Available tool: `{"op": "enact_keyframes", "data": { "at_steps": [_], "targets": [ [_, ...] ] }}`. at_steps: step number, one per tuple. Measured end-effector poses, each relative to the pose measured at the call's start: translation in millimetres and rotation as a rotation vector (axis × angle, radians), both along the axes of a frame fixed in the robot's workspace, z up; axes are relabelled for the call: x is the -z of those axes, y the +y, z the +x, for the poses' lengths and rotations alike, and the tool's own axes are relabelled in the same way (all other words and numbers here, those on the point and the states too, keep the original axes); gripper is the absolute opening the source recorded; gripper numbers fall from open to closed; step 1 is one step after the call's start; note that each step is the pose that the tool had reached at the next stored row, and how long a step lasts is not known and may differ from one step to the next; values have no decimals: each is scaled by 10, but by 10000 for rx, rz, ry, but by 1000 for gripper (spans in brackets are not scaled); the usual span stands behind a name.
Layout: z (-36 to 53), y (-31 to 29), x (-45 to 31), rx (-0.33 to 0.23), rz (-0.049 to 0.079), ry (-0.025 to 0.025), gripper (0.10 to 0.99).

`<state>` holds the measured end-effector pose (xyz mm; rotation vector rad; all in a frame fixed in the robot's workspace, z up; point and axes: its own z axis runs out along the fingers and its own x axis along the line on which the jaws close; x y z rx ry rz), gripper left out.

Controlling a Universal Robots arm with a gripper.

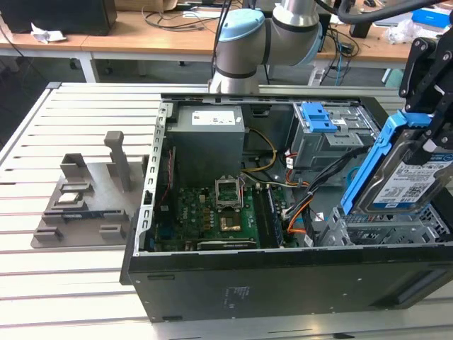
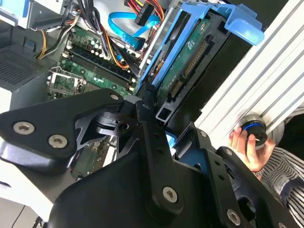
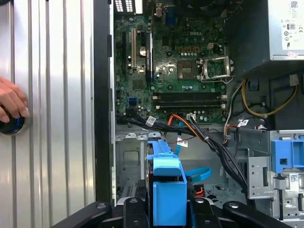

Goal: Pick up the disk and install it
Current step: 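Insert the disk into the insertion slot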

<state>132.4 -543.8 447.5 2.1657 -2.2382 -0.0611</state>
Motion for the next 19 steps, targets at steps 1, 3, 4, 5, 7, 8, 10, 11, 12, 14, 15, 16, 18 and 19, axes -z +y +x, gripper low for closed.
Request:
{"op": "enact_keyframes", "data": {
  "at_steps": [1, 3, 4, 5, 7, 8, 10, 11, 12, 14, 15, 16, 18, 19],
  "targets": [
    [1, 0, 6, 26, -6, 0, 369],
    [2, 0, 49, 57, -9, 0, 369],
    [2, 0, 82, 56, -10, 1, 369],
    [2, 0, 113, 56, -9, 0, 369],
    [2, 0, 171, 56, -11, 1, 369],
    [2, 0, 202, 56, -10, 0, 369],
    [2, 0, 274, 57, -9, 1, 369],
    [2, 0, 297, 56, -8, 1, 369],
    [2, 0, 310, 57, -10, 1, 369],
    [2, 0, 350, 56, -10, 0, 369],
    [2, 0, 365, 56, -10, 0, 369],
    [2, 0, 390, 56, -9, 1, 369],
    [2, 0, 419, 57, -9, 1, 369],
    [2, 0, 437, 56, -9, 1, 369]
  ]
}}
